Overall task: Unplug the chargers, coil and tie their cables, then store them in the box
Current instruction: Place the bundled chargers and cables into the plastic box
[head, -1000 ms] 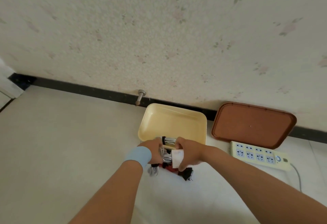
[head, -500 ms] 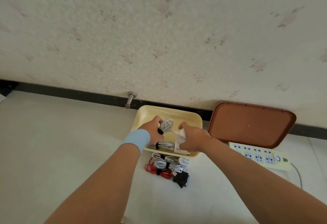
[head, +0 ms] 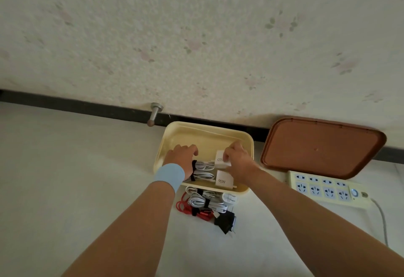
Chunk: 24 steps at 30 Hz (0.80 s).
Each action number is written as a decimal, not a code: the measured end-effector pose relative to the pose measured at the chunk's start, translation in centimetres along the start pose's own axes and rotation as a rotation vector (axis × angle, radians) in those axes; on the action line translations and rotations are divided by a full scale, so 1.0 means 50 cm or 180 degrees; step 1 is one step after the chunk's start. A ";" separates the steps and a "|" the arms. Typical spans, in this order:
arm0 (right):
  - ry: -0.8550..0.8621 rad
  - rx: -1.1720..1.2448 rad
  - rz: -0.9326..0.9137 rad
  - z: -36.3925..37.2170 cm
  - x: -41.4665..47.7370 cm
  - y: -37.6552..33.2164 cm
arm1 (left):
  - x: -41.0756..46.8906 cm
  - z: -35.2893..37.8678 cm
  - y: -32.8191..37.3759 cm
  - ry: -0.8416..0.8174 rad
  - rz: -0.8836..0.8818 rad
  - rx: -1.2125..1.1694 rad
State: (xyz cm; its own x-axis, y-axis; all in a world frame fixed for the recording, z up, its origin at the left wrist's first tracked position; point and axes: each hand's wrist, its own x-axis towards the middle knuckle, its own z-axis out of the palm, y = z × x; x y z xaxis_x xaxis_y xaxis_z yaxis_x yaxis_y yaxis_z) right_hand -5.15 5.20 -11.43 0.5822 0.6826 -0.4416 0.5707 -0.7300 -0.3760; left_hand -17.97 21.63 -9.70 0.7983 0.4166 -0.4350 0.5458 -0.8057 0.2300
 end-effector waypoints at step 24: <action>-0.0973 -0.1348 -0.0797 0.055 -0.211 -0.075 | -0.185 0.038 0.055 -0.0805 0.0240 -0.0078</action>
State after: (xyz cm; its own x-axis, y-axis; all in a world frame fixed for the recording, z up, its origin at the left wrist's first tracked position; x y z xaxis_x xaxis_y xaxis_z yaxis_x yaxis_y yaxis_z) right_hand -15.05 0.63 -7.61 0.2419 0.7464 -0.6200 0.8881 -0.4276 -0.1684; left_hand -24.34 14.76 -6.69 0.7495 0.2349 -0.6189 0.4958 -0.8187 0.2897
